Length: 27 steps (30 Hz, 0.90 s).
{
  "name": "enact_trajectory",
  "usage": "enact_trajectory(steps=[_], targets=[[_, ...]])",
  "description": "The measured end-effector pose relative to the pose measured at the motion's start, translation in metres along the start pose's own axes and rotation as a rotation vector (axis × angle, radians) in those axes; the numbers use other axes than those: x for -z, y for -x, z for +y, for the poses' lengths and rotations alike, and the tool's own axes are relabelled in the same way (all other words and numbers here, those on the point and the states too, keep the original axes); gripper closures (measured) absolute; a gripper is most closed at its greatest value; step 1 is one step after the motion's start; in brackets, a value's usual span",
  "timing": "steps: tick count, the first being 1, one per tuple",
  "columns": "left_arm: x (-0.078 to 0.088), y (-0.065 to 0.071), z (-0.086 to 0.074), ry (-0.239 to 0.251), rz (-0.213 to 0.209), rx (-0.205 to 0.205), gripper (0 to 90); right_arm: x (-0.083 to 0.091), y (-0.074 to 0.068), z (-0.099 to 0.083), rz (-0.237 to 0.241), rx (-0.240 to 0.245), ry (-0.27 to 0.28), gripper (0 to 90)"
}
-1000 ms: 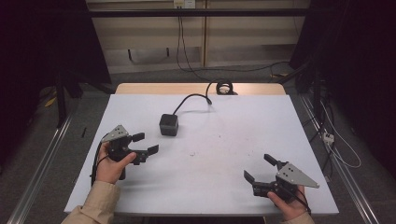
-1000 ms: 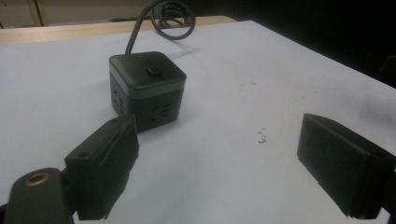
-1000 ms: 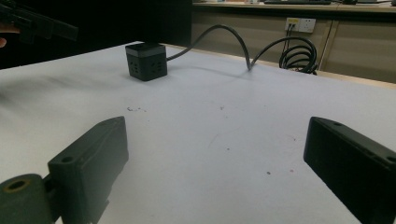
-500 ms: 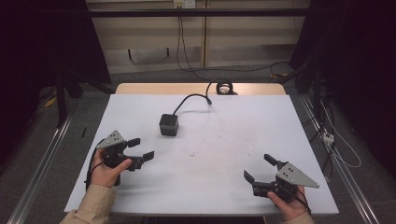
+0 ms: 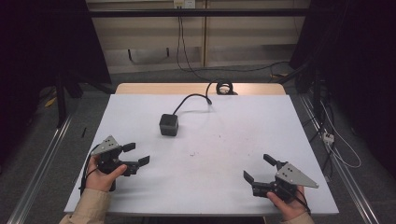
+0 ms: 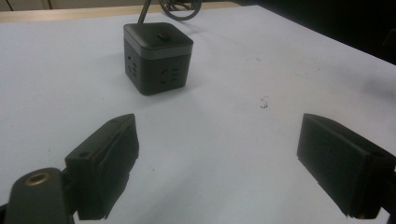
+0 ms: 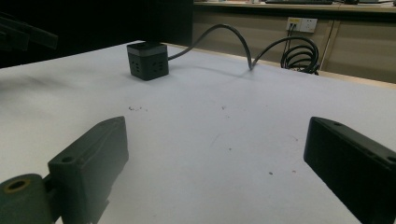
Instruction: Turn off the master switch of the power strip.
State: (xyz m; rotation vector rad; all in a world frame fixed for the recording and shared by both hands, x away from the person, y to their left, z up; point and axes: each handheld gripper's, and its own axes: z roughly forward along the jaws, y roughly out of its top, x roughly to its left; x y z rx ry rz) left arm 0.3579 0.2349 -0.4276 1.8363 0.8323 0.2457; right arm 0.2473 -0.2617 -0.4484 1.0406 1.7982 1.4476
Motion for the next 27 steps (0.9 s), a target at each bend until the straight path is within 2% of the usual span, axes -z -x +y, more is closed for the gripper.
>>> enact_trajectory(steps=[16,27], targets=[[0.014,0.001,-0.009,0.014,0.004,0.010,12.6,0.000,0.000,-0.001,0.002,0.002,-0.005,6.2],[0.013,0.000,-0.013,0.019,0.011,0.013,12.8,0.000,-0.001,-0.001,0.003,0.002,-0.009,6.2]])
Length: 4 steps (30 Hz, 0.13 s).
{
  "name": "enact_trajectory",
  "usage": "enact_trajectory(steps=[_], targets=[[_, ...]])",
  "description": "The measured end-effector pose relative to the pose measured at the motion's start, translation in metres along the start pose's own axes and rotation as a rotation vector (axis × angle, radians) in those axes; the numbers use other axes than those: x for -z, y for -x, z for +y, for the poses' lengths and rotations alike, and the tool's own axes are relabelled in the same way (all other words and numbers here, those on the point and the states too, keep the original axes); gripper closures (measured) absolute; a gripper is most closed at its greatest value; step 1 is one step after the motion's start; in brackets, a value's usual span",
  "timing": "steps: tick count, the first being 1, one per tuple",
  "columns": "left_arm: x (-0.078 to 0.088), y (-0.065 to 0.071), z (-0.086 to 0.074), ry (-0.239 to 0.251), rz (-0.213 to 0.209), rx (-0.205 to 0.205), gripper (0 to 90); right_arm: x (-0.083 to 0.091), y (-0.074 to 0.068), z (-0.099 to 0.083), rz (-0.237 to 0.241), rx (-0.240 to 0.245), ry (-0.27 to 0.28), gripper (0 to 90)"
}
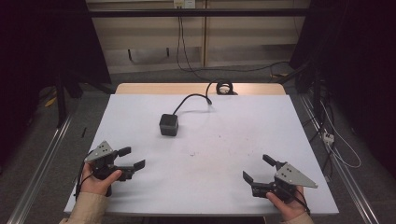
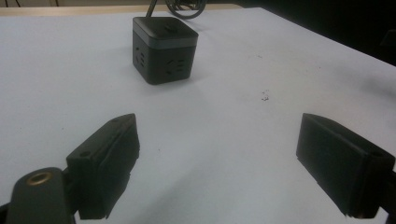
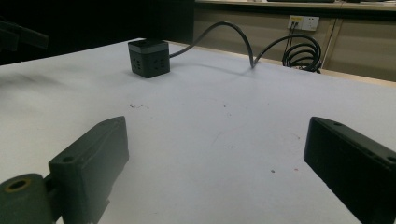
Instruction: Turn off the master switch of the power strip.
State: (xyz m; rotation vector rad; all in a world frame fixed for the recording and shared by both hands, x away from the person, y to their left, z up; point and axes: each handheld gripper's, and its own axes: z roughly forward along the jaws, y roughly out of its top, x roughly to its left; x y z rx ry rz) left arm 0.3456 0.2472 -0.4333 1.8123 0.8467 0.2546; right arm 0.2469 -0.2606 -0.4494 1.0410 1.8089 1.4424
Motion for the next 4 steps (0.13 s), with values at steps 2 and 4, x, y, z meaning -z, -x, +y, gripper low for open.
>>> enact_trajectory(steps=[2,4], targets=[[-0.0010,0.0006,0.0002,0.002,0.000,-0.002,12.8,0.0012,0.0008,-0.0003,-0.004,-0.001,0.001,6.2],[-0.0021,0.0014,0.0005,0.000,-0.001,-0.008,12.8,0.0013,0.0010,-0.0004,-0.005,-0.001,0.000,6.2]])
